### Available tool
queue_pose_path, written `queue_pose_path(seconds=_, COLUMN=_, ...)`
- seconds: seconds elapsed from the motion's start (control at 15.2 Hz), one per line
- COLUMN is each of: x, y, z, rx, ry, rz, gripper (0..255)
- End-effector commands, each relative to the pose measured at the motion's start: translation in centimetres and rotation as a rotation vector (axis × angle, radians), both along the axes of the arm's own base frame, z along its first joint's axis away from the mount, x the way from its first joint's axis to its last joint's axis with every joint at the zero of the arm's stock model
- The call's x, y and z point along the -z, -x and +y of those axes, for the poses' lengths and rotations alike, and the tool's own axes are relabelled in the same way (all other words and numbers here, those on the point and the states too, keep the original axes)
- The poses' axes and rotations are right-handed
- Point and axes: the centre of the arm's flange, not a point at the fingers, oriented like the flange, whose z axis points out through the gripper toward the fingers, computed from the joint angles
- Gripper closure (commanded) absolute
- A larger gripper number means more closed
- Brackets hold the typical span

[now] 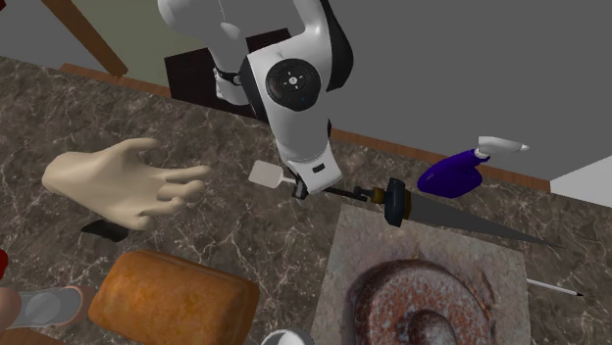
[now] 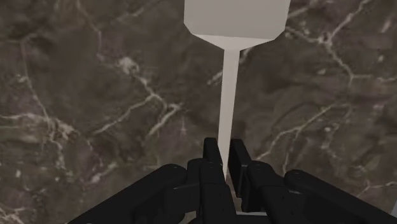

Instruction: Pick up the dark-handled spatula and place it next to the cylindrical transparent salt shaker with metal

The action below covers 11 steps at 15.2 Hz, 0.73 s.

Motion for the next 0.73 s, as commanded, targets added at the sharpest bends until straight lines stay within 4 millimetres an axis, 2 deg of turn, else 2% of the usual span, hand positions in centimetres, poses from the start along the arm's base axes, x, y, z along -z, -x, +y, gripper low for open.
queue_pose_path(seconds=0.0, x=-1.0, y=0.0, z=0.0, rx=0.0, ry=0.0, rz=0.0, gripper=255)
queue_pose_path(seconds=0.66, x=-6.3, y=0.0, z=0.0, rx=0.0, ry=0.0, rz=0.0, gripper=255)
